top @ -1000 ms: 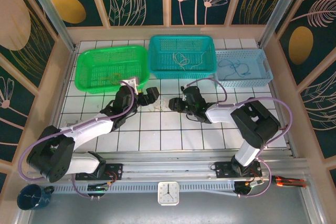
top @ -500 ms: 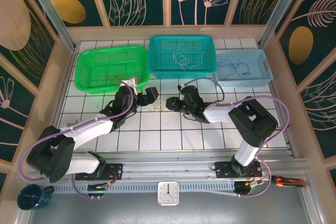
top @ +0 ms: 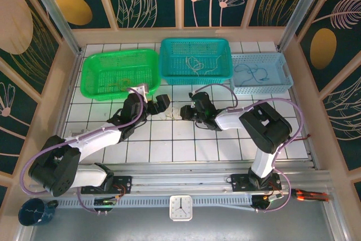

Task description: Untangle the cables

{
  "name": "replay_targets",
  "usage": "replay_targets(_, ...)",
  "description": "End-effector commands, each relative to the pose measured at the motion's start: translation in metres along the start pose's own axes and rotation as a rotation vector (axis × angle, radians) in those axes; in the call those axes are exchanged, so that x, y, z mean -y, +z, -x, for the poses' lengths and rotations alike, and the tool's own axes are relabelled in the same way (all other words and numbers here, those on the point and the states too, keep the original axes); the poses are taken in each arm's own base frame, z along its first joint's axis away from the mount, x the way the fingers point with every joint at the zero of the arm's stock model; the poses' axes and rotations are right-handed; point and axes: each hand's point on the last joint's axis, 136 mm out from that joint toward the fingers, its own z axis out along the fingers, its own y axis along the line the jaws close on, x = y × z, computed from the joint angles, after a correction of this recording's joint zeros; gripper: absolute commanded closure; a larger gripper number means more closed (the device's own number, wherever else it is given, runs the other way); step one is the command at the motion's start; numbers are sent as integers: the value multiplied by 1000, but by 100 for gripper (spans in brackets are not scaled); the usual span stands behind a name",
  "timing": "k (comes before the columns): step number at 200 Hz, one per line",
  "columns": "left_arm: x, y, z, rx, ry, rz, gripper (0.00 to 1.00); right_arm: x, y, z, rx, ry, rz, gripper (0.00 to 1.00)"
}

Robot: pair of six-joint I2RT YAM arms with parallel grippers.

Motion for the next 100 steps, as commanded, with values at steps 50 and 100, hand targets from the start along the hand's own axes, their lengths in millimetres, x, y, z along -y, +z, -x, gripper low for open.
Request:
replay_targets(50, 6, 0, -6, -22, 28, -63, 1, -40, -64, 59, 183, -89, 52, 100)
replay_targets(100, 3, 0, -15, -41, 41, -78, 1, -75, -114, 93, 306, -146, 109, 100)
